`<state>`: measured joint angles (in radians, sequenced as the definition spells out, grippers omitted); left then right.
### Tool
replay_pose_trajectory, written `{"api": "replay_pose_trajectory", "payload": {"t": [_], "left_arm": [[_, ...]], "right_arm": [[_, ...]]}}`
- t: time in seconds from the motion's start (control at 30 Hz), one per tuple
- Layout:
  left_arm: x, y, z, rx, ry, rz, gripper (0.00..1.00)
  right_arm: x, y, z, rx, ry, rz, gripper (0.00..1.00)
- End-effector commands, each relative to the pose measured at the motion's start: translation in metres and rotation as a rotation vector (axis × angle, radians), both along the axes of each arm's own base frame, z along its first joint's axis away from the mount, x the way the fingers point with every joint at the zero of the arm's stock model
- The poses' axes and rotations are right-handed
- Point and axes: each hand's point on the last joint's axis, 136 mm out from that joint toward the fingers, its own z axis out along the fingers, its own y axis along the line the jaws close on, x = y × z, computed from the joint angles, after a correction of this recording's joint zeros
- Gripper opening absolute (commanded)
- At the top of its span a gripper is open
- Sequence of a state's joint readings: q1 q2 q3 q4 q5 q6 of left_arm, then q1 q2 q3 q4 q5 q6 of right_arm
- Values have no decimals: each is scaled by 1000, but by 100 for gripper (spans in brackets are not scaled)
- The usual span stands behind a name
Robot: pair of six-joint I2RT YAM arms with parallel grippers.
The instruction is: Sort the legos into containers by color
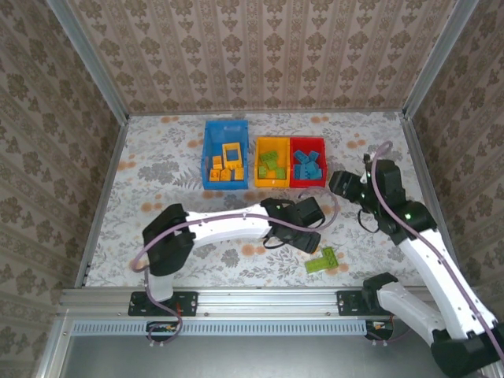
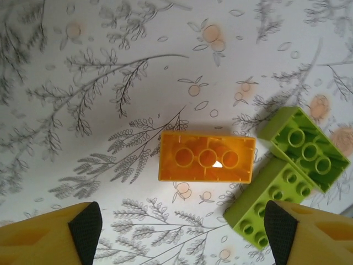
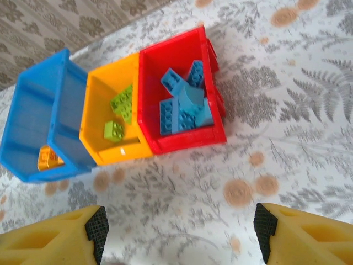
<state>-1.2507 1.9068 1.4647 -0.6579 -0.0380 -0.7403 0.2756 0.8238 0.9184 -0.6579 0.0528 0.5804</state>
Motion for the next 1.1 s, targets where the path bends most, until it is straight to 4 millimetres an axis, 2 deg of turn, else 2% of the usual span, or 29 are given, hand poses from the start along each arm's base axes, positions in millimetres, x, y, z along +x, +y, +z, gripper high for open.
{"api": "replay_pose_trajectory", "payload": {"t": [0.0,0.1,0.2,0.3,0.4,0.53,0.73,1.07], "left_arm": [[-2,18,1,36,168,267,80],[-5,13,5,-29,279,439,80],[-10,-4,2,-114,408,560,80],[-14,-23,-2,-157,508,647,81],[-11,-33,-3,-177,550,740,82],[-15,-40,-16,-181,647,880,84],[-14,-50,-30,-157,698,969,84],[-12,-39,-56,-86,683,1056,62]], "right_arm": [[-33,-6,-20,0,92,5,73],[-48,-12,-20,-4,90,-8,73],[-56,-13,-18,5,70,3,74],[-65,-14,-8,11,4,20,74],[-72,-17,2,17,-60,23,75],[-75,-17,6,20,-70,26,75],[-74,-17,10,18,-70,31,75],[-75,-16,5,28,-59,25,74]]}}
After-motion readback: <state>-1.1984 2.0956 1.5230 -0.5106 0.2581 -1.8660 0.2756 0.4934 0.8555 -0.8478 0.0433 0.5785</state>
